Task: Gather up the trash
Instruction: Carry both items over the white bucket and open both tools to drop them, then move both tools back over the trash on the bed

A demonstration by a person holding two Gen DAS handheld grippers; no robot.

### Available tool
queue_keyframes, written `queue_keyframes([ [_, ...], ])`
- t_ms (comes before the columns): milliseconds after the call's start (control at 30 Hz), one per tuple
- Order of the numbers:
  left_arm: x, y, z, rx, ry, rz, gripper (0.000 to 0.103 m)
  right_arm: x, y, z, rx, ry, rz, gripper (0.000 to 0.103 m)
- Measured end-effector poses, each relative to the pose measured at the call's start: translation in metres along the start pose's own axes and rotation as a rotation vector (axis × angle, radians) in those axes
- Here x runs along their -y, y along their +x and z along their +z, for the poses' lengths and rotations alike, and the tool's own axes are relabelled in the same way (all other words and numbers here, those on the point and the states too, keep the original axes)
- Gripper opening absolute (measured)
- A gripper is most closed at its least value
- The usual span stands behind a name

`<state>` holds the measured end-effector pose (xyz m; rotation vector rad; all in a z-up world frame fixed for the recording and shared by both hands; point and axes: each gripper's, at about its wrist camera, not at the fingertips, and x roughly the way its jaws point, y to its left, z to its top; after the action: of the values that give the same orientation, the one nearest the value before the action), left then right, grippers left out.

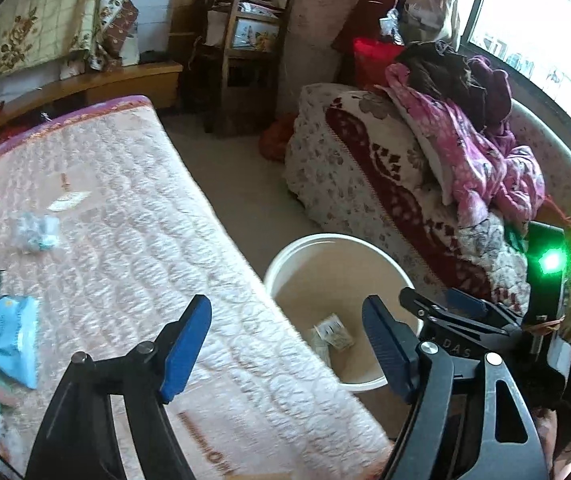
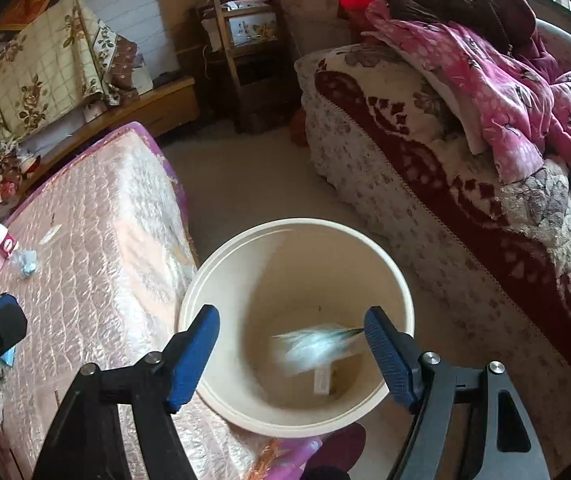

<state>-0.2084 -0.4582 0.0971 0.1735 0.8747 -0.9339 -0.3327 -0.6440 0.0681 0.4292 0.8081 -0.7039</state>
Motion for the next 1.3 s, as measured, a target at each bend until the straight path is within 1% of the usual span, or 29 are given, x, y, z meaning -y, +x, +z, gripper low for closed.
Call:
queue_keyframes([
  [133, -0.010, -0.013, -0.005, 0.021, 0.010, 0.050, 0.078, -0.013, -0.004, -0.004, 0.006, -0.026, 0.008, 0.078],
  [233, -0.018, -0.027, -0.010, 0.051, 0.001, 0.082, 0.078, -0.023, -0.011, -0.007, 0.015, -0.050, 0.010, 0.078],
  [333, -0.027, -0.036, -0.013, 0.064, -0.011, 0.116, 0.078, -0.034, -0.019, -0.009, 0.025, -0.068, 0.018, 0.078],
  [433, -0.038, -0.046, -0.018, 0.073, -0.022, 0.166, 0.078, -0.045, -0.027, -0.012, 0.033, -0.078, 0.036, 0.078],
  [567, -0.052, -0.060, -0.023, 0.088, -0.031, 0.214, 0.078, -0.064, -0.037, -0.016, 0.041, -0.104, 0.067, 0.078],
  [800, -0.086, -0.089, -0.034, 0.114, -0.096, 0.258, 0.078, -0.103, -0.049, -0.024, 0.044, -0.160, 0.126, 0.078],
  [1000, -0.109, -0.113, -0.038, 0.130, -0.146, 0.254, 0.078, -0.137, -0.057, -0.030, 0.038, -0.203, 0.176, 0.078],
  [1167, -0.121, -0.134, -0.034, 0.163, -0.172, 0.180, 0.078, -0.161, -0.068, -0.034, 0.051, -0.235, 0.214, 0.078],
  [1233, -0.119, -0.141, -0.032, 0.172, -0.183, 0.163, 0.078, -0.168, -0.073, -0.036, 0.060, -0.249, 0.222, 0.078],
  [1300, -0.112, -0.148, -0.032, 0.182, -0.181, 0.164, 0.078, -0.173, -0.076, -0.036, 0.064, -0.257, 0.227, 0.078],
])
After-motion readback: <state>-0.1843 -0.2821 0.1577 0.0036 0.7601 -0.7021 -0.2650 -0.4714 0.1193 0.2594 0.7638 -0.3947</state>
